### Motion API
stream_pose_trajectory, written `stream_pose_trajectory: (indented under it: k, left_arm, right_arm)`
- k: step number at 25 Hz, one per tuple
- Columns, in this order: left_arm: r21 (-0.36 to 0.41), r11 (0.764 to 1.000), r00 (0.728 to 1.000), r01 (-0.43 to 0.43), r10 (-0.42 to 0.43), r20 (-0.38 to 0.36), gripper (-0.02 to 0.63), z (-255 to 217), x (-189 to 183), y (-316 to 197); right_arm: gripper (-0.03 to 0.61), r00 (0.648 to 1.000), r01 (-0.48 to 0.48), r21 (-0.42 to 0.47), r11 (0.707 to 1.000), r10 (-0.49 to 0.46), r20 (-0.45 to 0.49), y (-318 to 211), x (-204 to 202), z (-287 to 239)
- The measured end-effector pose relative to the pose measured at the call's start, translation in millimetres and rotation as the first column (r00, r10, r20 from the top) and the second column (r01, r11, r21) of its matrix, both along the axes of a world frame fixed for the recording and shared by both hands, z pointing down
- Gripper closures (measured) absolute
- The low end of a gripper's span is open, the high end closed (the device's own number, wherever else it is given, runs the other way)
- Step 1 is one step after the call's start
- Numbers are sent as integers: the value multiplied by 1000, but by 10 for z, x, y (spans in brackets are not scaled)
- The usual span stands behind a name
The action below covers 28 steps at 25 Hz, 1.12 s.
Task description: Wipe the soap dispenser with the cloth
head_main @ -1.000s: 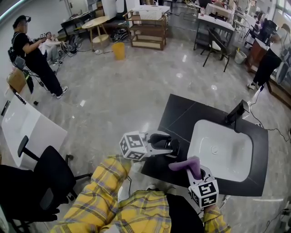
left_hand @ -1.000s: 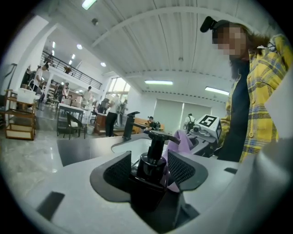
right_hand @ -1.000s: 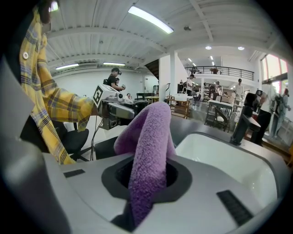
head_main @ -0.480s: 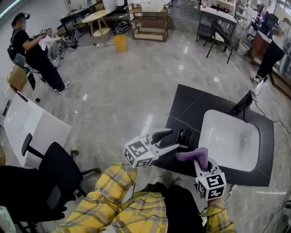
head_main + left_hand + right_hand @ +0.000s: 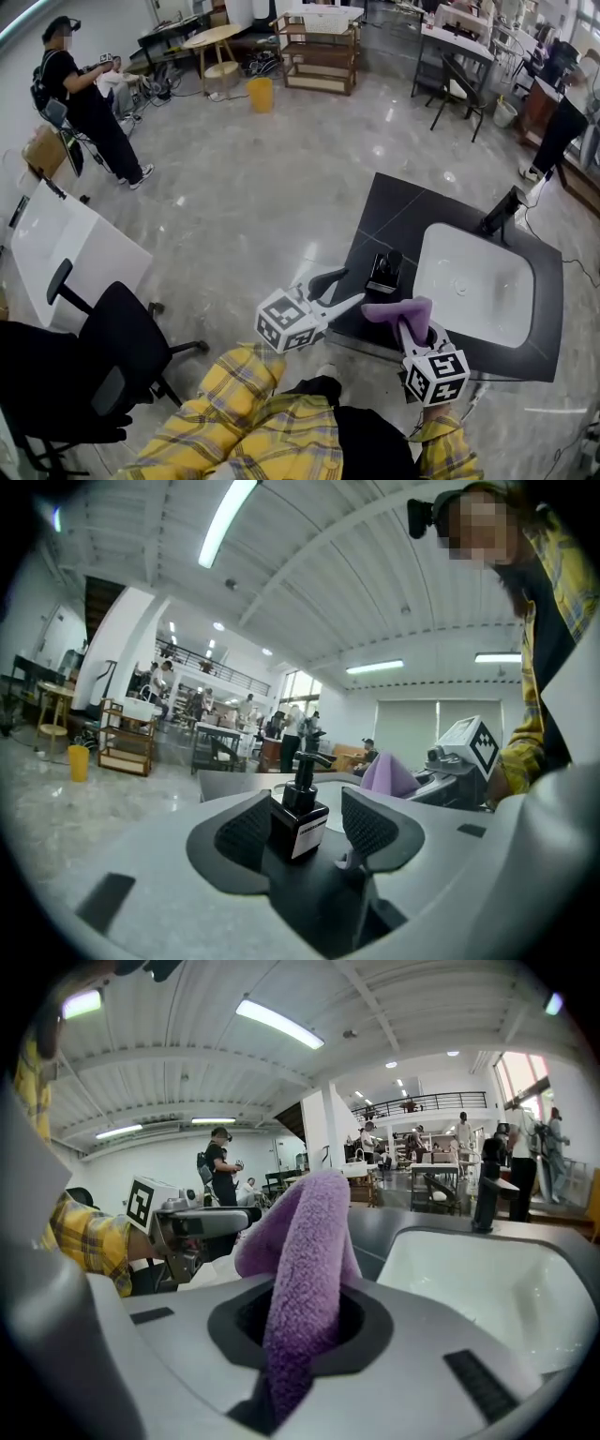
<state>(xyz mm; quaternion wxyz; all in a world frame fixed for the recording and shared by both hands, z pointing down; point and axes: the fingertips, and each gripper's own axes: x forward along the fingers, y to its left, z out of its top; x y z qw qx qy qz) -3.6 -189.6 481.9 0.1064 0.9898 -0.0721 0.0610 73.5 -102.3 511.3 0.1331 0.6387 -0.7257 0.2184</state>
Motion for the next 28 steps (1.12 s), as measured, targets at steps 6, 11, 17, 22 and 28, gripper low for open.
stream_pose_trajectory:
  k: [6, 11, 17, 22, 28]
  left_arm:
    - [-46, 995, 996, 84, -84, 10, 408, -4, -153, 439]
    - [-69, 994, 996, 90, -88, 34, 414, 39, -145, 990]
    - [-73, 988, 990, 134, -130, 56, 420, 40, -307, 1488]
    - [-80, 981, 984, 174, -169, 63, 433, 45, -456, 1754]
    - [-84, 978, 980, 193, -188, 61, 439, -18, -630, 2115]
  right_arm:
    - [541, 999, -2, 11, 1000, 2, 40, 486, -72, -31]
    - [541, 998, -39, 0, 999, 39, 50, 1016, -25, 26]
    - [541, 991, -78, 2, 997, 77, 111, 1477, -38, 59]
    - [541, 982, -84, -16, 996, 85, 166, 1747, -164, 99]
    - [541, 981, -82, -9, 997, 82, 176, 2070, -301, 8]
